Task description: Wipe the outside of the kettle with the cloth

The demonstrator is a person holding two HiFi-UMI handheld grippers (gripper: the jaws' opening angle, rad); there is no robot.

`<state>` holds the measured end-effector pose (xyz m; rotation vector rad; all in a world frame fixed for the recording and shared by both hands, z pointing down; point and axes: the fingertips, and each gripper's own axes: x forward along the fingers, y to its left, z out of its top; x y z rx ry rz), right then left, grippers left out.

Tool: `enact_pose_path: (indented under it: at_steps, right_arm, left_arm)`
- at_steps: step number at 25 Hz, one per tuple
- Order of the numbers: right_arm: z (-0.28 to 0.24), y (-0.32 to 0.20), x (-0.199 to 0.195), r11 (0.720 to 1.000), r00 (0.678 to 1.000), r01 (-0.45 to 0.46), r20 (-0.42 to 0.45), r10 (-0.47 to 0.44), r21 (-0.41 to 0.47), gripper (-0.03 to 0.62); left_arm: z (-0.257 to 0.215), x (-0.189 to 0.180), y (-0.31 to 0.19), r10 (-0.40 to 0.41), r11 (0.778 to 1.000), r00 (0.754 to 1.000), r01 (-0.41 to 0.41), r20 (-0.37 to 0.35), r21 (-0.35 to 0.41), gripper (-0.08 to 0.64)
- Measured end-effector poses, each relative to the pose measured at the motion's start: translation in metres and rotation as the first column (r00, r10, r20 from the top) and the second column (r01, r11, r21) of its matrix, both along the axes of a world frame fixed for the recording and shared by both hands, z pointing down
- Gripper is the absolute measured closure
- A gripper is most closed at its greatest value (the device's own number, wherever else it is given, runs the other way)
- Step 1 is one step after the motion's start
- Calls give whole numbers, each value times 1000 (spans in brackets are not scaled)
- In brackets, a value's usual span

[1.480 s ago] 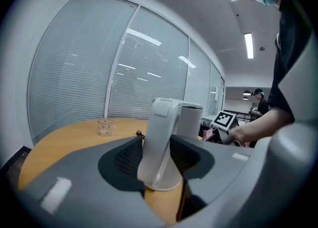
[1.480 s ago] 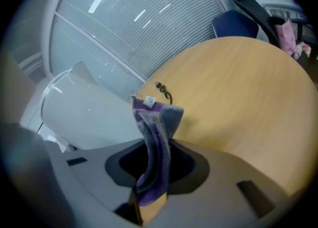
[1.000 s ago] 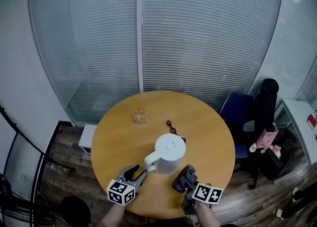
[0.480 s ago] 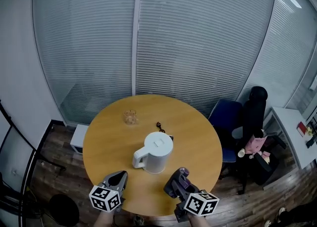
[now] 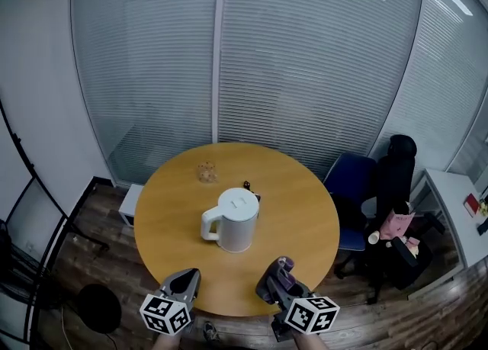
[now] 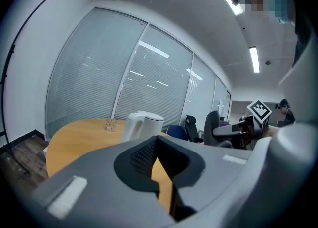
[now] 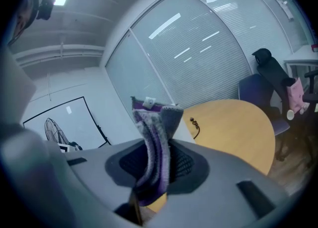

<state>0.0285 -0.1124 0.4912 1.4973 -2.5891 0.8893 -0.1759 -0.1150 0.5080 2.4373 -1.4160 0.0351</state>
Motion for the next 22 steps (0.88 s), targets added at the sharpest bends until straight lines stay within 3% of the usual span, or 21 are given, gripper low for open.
enact_pose_path:
  at_steps: [12,22]
  right_arm:
    - [17,66,20,997,996,79,-27,-80,-21,495]
    - [38,97,19,988,989,143,-32,-145,-58,495]
  left_arm:
    - [21,43,87,-12,999,1000,11,-7,-38,551]
    - [34,53,128,-52,997,999,51,-15,-54,551]
